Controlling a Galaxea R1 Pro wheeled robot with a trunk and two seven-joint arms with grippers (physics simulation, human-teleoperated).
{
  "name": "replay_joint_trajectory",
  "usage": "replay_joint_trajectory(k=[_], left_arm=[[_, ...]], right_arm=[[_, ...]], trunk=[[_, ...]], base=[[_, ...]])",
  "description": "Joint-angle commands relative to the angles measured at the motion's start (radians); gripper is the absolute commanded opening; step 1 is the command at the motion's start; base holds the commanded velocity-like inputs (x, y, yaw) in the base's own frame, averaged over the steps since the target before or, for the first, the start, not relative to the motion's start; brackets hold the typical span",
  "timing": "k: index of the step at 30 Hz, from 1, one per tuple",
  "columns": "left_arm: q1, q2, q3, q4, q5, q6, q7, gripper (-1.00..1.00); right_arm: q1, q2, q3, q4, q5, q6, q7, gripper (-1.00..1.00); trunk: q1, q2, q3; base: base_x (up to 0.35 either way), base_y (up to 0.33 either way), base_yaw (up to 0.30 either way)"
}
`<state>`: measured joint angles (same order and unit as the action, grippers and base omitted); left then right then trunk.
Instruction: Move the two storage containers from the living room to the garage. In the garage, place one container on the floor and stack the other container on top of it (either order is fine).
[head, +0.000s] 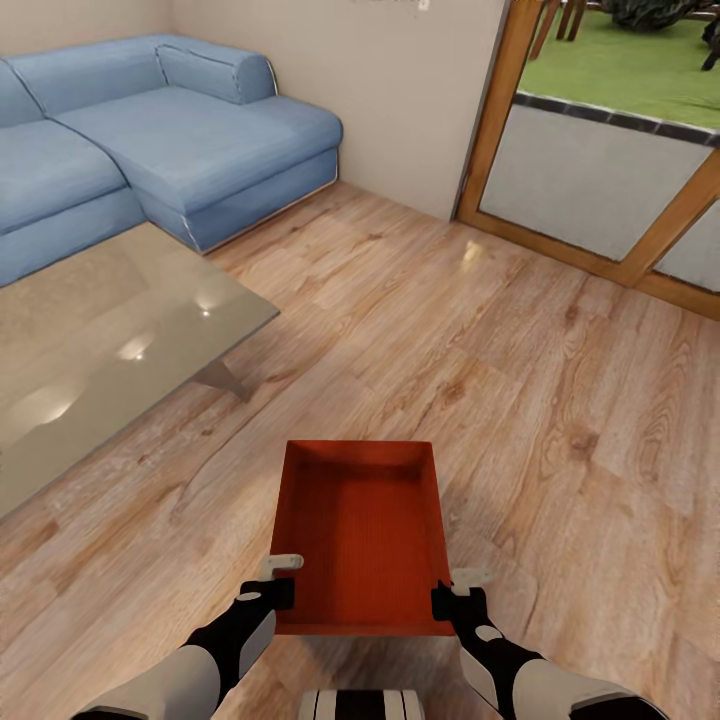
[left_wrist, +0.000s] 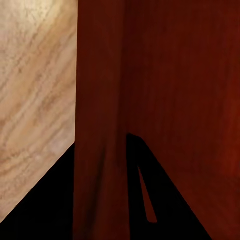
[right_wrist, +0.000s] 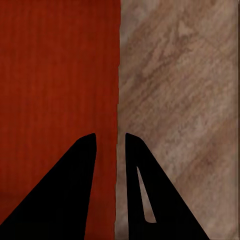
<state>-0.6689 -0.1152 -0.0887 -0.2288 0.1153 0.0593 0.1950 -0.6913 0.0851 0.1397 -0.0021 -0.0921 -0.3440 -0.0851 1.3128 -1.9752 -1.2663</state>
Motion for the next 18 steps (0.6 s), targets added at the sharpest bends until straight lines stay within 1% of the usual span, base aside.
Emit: replay_joint_trajectory(k=[1, 18], left_arm=[[0.0, 0.003, -0.002, -0.003, -0.003, 0.007, 0.013, -1.0], [0.0, 0.002, -0.002, -0.003, -0.003, 0.007, 0.012, -1.0]], right_arm=[[-0.001, -0.002, -0.011, 0.001, -0.026, -0.006, -0.007, -1.0], [-0.001, -0.004, -0.011, 0.002, -0.026, -0.006, -0.007, -1.0]], trunk=[[-0.004, 0.007, 0.003], [-0.069, 0.126, 0.056]], base=[[0.0, 0.0, 0.0], [0.0, 0.0, 0.0]])
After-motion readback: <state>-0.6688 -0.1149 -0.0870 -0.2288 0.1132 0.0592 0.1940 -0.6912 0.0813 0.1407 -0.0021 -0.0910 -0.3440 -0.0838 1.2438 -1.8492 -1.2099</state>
